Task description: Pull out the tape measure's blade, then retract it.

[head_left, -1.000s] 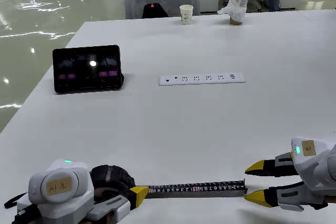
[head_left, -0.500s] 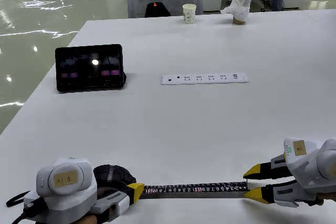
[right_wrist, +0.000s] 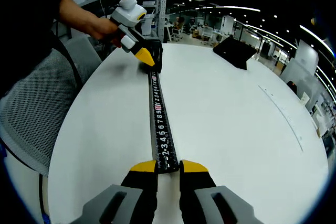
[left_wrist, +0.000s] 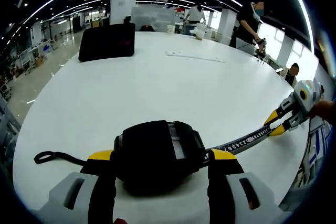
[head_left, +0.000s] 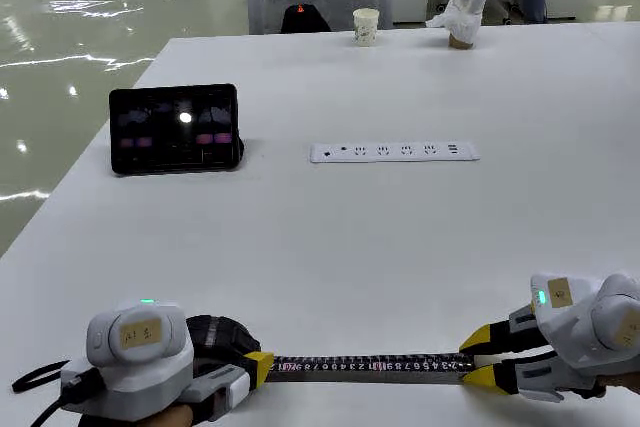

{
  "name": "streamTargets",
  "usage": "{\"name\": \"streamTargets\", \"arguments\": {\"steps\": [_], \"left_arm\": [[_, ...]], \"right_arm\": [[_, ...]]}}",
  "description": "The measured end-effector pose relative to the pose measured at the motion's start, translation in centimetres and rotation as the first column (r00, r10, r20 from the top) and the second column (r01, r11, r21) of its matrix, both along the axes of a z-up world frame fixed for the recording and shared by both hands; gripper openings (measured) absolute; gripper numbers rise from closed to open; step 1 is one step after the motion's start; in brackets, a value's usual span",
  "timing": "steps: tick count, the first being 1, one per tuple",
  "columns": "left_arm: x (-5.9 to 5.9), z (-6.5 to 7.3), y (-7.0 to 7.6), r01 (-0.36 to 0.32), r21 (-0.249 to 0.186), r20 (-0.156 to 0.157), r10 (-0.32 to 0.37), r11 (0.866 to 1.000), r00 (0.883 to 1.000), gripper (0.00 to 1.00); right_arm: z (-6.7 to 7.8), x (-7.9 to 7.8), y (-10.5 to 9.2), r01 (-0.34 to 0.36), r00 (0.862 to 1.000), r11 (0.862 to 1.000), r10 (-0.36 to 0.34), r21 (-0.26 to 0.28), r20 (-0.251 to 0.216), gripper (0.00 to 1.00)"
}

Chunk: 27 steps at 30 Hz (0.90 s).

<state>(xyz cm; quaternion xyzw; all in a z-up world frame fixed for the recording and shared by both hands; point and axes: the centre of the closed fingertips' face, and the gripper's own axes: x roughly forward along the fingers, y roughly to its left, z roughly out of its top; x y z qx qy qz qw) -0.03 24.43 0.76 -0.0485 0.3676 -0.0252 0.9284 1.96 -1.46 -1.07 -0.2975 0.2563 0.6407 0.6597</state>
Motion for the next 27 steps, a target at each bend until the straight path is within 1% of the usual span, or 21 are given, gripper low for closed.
{"name": "streamTargets", "arguments": {"steps": [4, 5, 12, 20, 23, 27], "left_arm": [[0.21, -0.32, 0.15, -0.028, -0.013, -0.007, 0.028, 1.0, 1.0, 0.66], [0.24, -0.47, 0.25, -0.036, -0.013, -0.013, 0.036, 0.999, 0.999, 0.66], [0.36, -0.42, 0.34, -0.073, -0.04, -0.018, 0.072, 0.997, 0.997, 0.66], [0.41, -0.59, 0.39, -0.09, -0.032, -0.032, 0.089, 0.995, 0.996, 0.67], [0.34, -0.59, 0.38, -0.092, -0.036, -0.049, 0.09, 0.995, 0.995, 0.67], [0.34, -0.57, 0.4, -0.1, -0.04, -0.057, 0.098, 0.994, 0.994, 0.67]], "right_arm": [[-0.03, 0.08, -0.03, 0.0, 1.0, 1.0, 0.0, 0.001, -0.01, 0.12], [-0.03, 0.04, -0.03, -0.001, 1.0, 1.0, 0.001, 0.001, -0.011, 0.12], [-0.04, 0.08, -0.04, 0.005, 1.0, 1.0, -0.005, 0.005, -0.019, 0.11], [-0.06, 0.07, 0.01, 0.01, 1.0, 1.0, -0.01, -0.003, -0.019, 0.11], [-0.08, 0.05, 0.01, 0.013, 1.0, 1.0, -0.013, -0.004, -0.026, 0.11], [-0.09, 0.08, 0.03, 0.017, 0.999, 1.0, -0.017, -0.002, -0.031, 0.11]]}}
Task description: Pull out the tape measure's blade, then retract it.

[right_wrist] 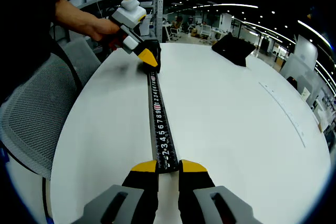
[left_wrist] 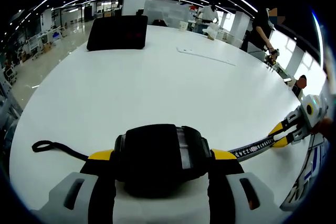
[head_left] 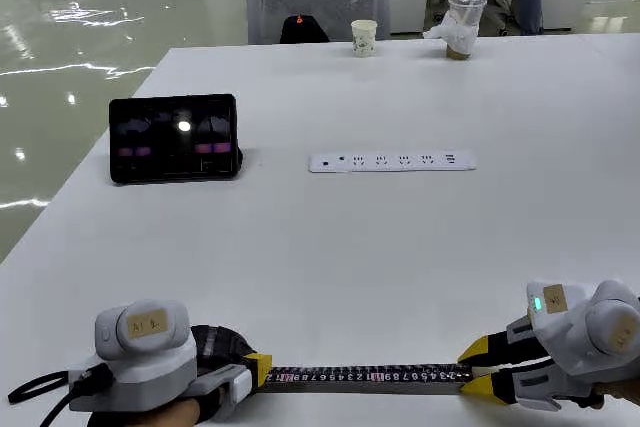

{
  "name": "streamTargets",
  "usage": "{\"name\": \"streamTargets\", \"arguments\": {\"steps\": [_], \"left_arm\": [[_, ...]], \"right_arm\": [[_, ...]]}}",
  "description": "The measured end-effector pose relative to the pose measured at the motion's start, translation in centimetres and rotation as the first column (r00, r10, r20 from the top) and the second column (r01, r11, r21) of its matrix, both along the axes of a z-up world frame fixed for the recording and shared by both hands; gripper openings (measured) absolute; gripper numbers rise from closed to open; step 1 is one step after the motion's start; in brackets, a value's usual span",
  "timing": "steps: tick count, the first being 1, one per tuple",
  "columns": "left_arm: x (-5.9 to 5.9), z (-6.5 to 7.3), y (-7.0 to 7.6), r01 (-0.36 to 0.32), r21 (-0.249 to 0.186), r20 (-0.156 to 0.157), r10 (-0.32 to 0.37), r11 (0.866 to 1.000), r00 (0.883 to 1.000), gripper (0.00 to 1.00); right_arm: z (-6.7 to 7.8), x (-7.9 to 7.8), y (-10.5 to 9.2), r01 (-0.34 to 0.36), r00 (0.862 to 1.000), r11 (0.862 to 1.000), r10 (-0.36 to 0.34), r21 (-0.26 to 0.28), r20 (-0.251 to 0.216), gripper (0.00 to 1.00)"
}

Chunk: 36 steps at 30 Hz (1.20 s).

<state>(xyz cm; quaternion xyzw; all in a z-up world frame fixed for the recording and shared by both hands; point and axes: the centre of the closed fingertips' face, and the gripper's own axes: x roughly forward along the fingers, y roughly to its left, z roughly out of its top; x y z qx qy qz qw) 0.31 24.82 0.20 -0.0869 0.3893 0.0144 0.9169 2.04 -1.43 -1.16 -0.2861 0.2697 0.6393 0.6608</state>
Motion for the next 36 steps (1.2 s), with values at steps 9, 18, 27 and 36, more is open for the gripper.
{"name": "streamTargets", "arguments": {"steps": [9, 18, 27, 36], "left_arm": [[0.02, -0.06, 0.05, -0.005, 0.003, 0.001, 0.005, 1.0, 1.0, 0.66], [-0.16, -0.12, 0.1, 0.007, 0.017, -0.022, -0.007, 1.0, 1.0, 0.64], [-0.2, -0.26, 0.18, 0.021, 0.025, -0.049, -0.019, 0.999, 0.999, 0.62], [-0.28, -0.22, 0.19, 0.022, 0.021, -0.051, -0.021, 1.0, 0.998, 0.61]], "right_arm": [[0.02, -0.03, 0.05, 0.003, 1.0, 1.0, -0.003, 0.0, -0.003, 0.11], [-0.01, -0.04, 0.02, 0.003, 1.0, 1.0, -0.003, 0.0, -0.008, 0.1], [-0.07, -0.07, -0.06, -0.012, 1.0, 1.0, 0.011, -0.016, -0.007, 0.1], [-0.05, -0.05, -0.12, -0.009, 1.0, 1.0, 0.009, -0.019, -0.005, 0.1]]}}
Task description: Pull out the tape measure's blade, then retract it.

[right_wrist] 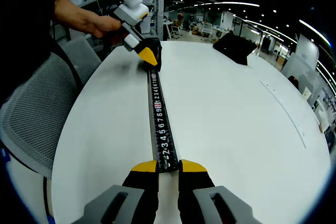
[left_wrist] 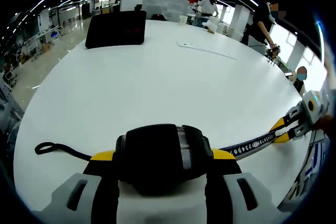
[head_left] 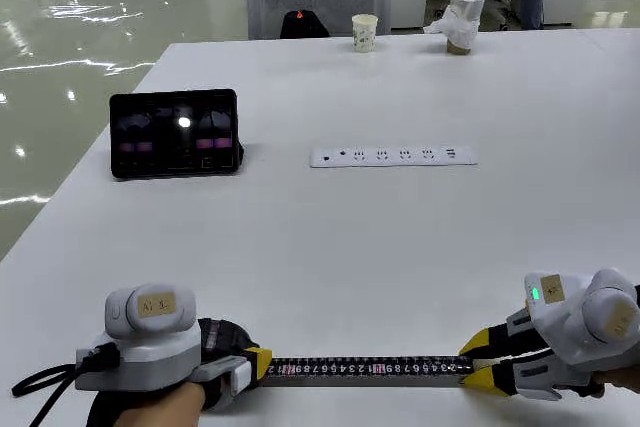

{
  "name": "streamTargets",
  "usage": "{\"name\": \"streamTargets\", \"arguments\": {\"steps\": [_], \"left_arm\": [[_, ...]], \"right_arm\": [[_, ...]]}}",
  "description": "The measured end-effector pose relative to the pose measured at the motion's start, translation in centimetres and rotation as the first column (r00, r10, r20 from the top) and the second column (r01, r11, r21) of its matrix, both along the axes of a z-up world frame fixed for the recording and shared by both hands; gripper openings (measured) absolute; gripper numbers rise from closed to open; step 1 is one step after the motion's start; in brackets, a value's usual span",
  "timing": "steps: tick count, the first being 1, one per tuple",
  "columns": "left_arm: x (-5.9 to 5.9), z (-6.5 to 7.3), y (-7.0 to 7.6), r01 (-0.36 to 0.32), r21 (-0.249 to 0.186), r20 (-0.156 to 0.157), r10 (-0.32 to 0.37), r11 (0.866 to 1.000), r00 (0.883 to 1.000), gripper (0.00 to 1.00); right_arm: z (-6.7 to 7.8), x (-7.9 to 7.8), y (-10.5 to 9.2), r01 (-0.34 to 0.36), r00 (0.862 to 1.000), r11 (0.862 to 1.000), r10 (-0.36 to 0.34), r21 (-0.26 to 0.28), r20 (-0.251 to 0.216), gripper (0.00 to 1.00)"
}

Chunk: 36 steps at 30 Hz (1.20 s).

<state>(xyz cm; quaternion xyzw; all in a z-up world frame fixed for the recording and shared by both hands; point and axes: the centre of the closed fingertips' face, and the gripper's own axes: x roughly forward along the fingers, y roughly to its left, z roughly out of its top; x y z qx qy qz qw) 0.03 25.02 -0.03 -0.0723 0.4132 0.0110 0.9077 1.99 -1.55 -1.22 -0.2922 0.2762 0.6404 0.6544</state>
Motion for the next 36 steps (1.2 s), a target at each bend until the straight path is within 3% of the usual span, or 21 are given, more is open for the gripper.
{"name": "streamTargets", "arguments": {"steps": [16, 36], "left_arm": [[-0.1, 0.0, -0.1, -0.006, -0.01, -0.003, 0.006, 1.0, 1.0, 0.62], [0.0, 0.0, -0.2, 0.001, -0.017, -0.004, -0.001, 1.0, 1.0, 0.62]], "right_arm": [[0.0, 0.0, 0.0, 0.0, 1.0, 1.0, 0.001, -0.013, 0.006, 0.1], [0.0, -0.3, 1.6, -0.011, 1.0, 1.0, 0.011, -0.004, 0.001, 0.11]]}}
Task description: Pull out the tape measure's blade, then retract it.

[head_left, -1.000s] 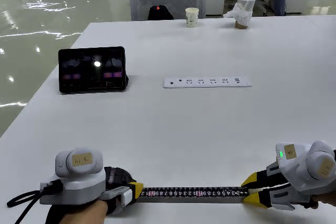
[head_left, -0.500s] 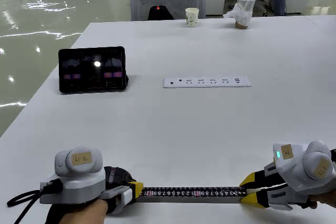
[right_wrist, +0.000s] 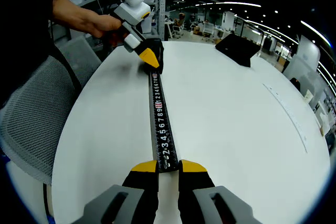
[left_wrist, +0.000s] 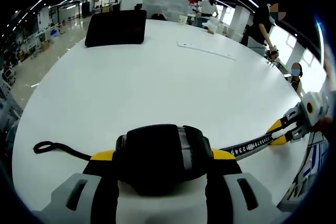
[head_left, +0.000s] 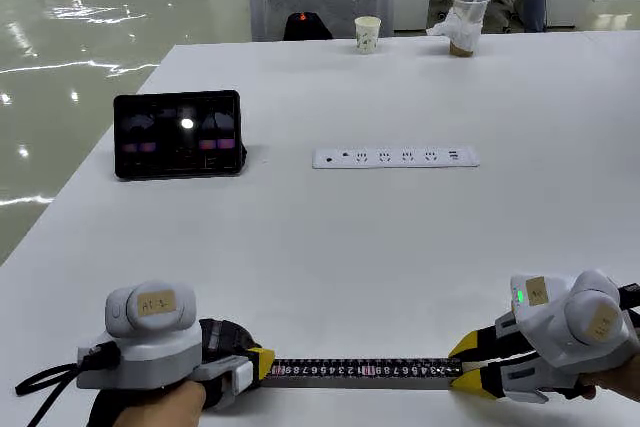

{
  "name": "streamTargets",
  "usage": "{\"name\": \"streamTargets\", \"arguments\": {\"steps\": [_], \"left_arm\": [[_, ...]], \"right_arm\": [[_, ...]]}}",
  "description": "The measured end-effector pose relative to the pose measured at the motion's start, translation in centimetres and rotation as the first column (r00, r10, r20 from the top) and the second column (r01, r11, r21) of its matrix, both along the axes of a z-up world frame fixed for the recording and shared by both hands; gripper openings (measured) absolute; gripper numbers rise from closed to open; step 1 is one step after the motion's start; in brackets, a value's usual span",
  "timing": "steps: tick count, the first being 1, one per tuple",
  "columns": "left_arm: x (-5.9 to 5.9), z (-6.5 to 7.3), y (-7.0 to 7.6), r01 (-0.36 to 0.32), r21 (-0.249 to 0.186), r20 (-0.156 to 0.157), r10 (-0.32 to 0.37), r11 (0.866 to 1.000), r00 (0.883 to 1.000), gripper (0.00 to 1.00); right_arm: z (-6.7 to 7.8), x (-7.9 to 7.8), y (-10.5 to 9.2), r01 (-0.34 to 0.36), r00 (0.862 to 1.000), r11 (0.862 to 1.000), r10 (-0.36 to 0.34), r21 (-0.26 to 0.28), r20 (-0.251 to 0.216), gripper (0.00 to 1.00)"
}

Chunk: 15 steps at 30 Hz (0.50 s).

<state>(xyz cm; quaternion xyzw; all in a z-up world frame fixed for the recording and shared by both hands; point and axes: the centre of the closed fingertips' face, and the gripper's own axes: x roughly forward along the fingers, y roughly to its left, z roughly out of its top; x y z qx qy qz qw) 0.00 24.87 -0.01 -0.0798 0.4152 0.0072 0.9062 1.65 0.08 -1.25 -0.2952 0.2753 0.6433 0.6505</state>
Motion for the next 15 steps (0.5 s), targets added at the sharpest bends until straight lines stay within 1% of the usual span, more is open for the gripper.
{"name": "streamTargets", "arguments": {"steps": [8, 15], "left_arm": [[0.0, 0.0, 0.0, 0.005, -0.005, -0.002, -0.005, 1.0, 1.0, 0.62], [-0.1, 0.0, 0.0, 0.008, -0.01, -0.006, -0.008, 1.0, 1.0, 0.63]], "right_arm": [[0.0, -0.4, 1.0, -0.009, 1.0, 1.0, 0.009, 0.004, -0.002, 0.11], [0.0, -0.5, 1.4, -0.012, 1.0, 1.0, 0.012, 0.005, -0.001, 0.11]]}}
